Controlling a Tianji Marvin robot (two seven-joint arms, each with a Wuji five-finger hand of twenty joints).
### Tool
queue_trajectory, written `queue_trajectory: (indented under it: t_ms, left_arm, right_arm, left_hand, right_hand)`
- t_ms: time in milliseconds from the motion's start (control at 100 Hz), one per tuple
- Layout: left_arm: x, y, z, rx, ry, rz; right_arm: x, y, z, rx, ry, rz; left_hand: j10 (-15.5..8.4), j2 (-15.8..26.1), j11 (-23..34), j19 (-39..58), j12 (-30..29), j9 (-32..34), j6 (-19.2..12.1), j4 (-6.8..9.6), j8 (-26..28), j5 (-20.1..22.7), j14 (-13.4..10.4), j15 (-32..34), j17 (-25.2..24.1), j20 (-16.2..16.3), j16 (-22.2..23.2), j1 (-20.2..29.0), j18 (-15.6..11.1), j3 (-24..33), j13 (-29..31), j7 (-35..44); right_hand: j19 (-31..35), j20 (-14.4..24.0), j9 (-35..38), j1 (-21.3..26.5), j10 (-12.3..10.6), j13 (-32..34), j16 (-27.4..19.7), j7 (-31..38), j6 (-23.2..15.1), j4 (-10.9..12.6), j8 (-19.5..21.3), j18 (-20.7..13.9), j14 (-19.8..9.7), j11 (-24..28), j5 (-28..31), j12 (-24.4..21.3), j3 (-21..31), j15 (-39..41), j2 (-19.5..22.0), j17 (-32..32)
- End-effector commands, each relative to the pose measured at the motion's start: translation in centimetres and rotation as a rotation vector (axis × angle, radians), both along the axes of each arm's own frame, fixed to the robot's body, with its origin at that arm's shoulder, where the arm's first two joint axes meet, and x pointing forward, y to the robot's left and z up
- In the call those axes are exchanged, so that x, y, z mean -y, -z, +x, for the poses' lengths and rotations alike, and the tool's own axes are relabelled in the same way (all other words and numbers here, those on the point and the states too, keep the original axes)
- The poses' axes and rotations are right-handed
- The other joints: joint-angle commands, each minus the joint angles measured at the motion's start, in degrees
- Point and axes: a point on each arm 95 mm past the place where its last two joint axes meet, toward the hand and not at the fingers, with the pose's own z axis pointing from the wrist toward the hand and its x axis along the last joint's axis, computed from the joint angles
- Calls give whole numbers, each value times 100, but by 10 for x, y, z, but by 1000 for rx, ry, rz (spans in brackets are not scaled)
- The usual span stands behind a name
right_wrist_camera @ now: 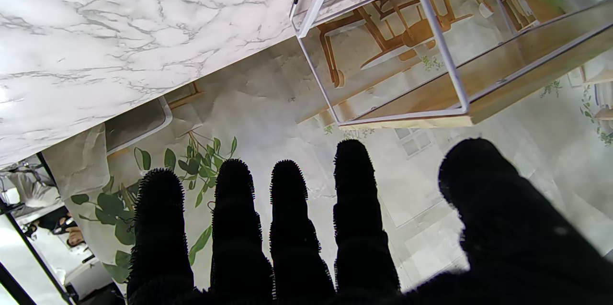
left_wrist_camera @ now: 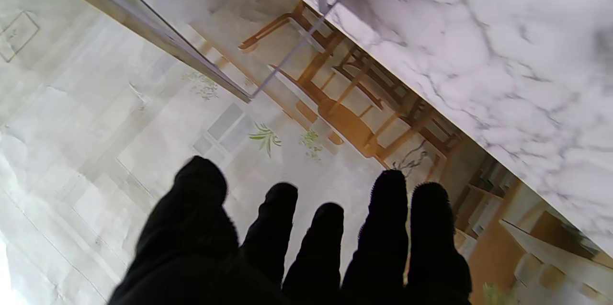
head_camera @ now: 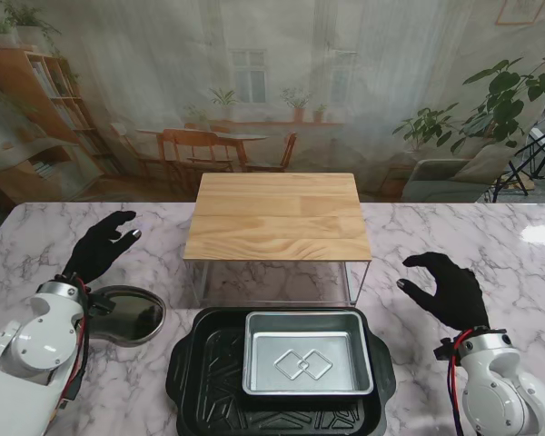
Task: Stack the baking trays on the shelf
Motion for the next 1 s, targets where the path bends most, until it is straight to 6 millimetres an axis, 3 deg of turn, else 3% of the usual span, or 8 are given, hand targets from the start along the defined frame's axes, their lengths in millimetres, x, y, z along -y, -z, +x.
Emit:
queue_trajectory:
  t_ms: [0,170,420,560,640,770,860,990]
  left_arm:
    - [-16,10,-6,-47,-10,39]
    - [-38,22,-14,-126,-18,158]
    - [-57,37,-14,-137,-49,311]
    - [-64,42,-13,-151,-60,391]
    - [-69,42,-12,-159,-61,458]
    - [-74,37,-11,-178,-51,536]
    - [-77,32,-10,-183,-34,600]
    - [-82,28,-8,-195,-10,677]
  right_arm:
    - [-1,1,0,0,1,-1]
    - [-2,1,-1,-3,9,2]
    - [-3,1,0,-8,10,10]
    - [-4,1,0,-11,14,18]
    - [-4,2,0,-15,12,16]
    - [-5,2,1,-20,9,15]
    - [-5,2,2,-22,8,13]
    - [-5,2,2,-20,8,12]
  left_hand:
    - [-219,-115,-148,-263,-156,-532,-248,-83,-184,-535,-219,-252,-59,-174,-159,-264,-21,-161,-223,-243]
    - [-302,-586,-374,-513,-310,-1099,-305,-46,-467,-1334,-303,-458,1,-348,-269,-425,325,-155,-379,-652]
    - [-191,-1183,-411,-89,-369,-1031,-101,91,-621,-1183,-504,-281,341,-225,-208,-133,-640,-14,-254,-527]
    - [-360,-1293,-88,89,-94,-673,-24,210,-300,-697,-691,-76,421,-161,-86,109,-711,126,-63,-34]
    - [-453,-1306,77,52,-32,-551,-76,186,-61,-332,-719,-142,404,-183,-107,39,-634,93,-78,244]
    - [-578,-1319,244,-533,-75,-302,-195,103,106,59,-749,-479,204,-458,-358,-133,110,-10,-209,365]
    - [-626,-1320,214,-1192,-130,-259,-315,77,-14,68,-820,-717,-79,-776,-528,-248,262,-51,-383,216]
    - [-680,-1347,116,-2232,-249,-281,-386,34,-159,30,-1317,-1035,-564,-1272,-832,-394,-689,-57,-670,87]
  right_hand:
    - [-94,108,-182,-5,-38,-54,-115,-107,-144,118,4,-176,-106,-49,-74,-22,85,-400,-27,15]
    - [-89,155,-206,-7,-38,-51,-103,-109,-134,117,0,-175,-100,-22,-83,-12,91,-380,-10,18]
    - [-81,209,-202,-4,-33,-47,-91,-95,-134,117,2,-177,-93,0,-61,-7,87,-354,2,26]
    - [-84,229,-215,-5,-23,-55,-88,-95,-133,116,2,-173,-84,2,-58,-7,84,-347,6,20]
    - [-87,240,-221,-4,-27,-46,-86,-93,-136,117,2,-174,-89,2,-56,-8,85,-338,10,18]
    - [-91,254,-221,-6,-32,-55,-85,-92,-129,117,3,-176,-95,6,-57,-8,84,-336,11,16]
    - [-106,257,-215,-7,-32,-59,-85,-91,-138,117,3,-180,-97,10,-54,-8,80,-336,16,1]
    - [-116,265,-213,-7,-28,-53,-86,-90,-132,118,3,-177,-97,4,-42,-11,80,-336,13,1]
